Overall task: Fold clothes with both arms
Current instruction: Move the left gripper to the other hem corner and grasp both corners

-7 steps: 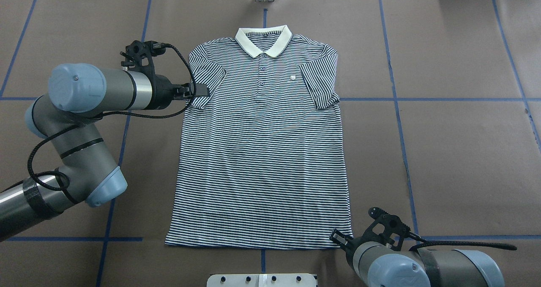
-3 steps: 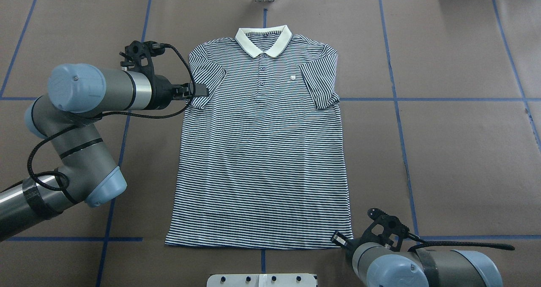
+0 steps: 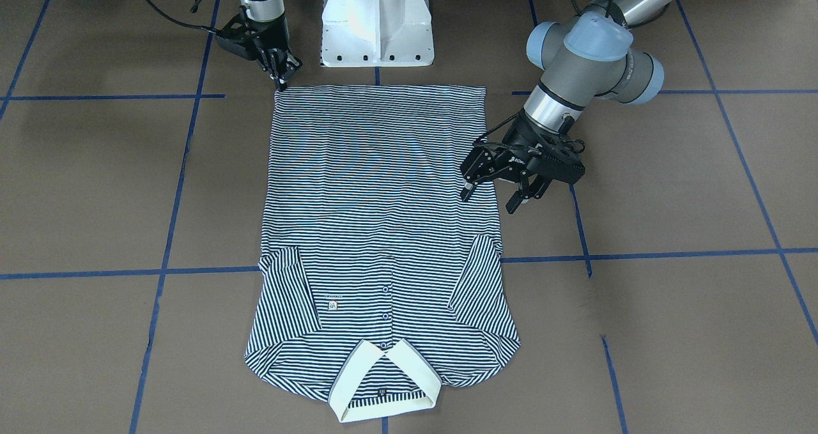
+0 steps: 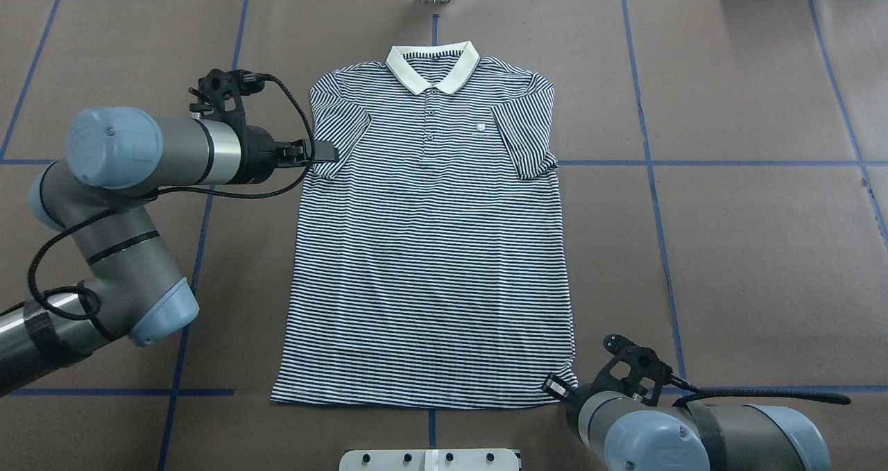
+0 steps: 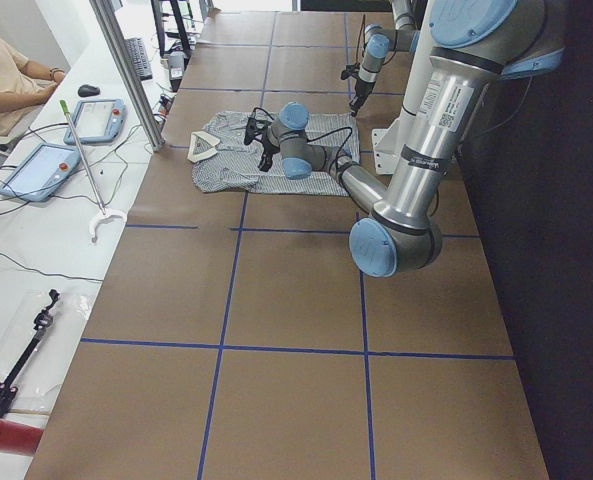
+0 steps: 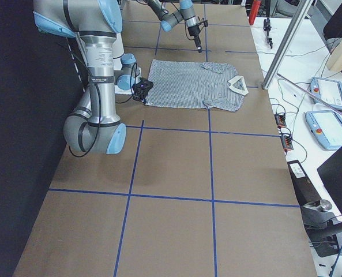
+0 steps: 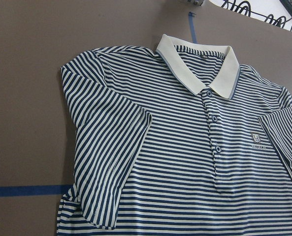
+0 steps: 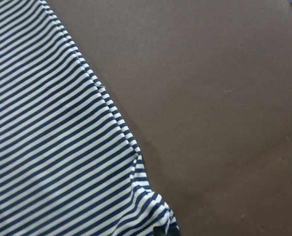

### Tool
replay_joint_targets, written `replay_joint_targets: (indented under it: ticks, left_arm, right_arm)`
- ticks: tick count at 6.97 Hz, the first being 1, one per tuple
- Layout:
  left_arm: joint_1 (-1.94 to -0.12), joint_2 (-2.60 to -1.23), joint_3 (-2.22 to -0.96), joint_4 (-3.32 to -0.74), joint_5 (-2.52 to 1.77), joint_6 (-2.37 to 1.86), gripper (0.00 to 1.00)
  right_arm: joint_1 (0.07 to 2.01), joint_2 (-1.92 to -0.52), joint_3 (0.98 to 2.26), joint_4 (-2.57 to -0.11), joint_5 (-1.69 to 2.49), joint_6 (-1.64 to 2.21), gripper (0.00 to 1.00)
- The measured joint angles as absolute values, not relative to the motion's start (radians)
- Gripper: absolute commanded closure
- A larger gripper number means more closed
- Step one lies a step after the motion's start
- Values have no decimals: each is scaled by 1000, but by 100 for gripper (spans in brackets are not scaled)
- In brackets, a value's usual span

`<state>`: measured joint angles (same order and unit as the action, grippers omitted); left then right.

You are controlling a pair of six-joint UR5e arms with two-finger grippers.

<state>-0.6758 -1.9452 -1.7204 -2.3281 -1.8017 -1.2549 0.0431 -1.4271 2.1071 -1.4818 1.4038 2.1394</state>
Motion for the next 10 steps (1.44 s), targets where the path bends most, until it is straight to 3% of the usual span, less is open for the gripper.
replay_joint_targets:
  ticks: [2,4,6,10]
  left_arm:
    - [-650,-1808,-1867,-2323,-1841,-1286,0]
    - [-514,-1728,-1943,-2314,-1836,-1472,0]
    - [-373,-1715,-1969,-2216,-1774,-1607,11]
    - [-239,-1714,-1995,-1987,-1713,-1754,15]
  right_arm:
    - [51,-1429,2135,-1482,1405,2138,100]
    - [52,-1431,2147,-1482,1405,2138,100]
    - [52,-1432,2149,-1482,1405,2138,100]
    - [52,-1431,2149,-1482,1402,2138,100]
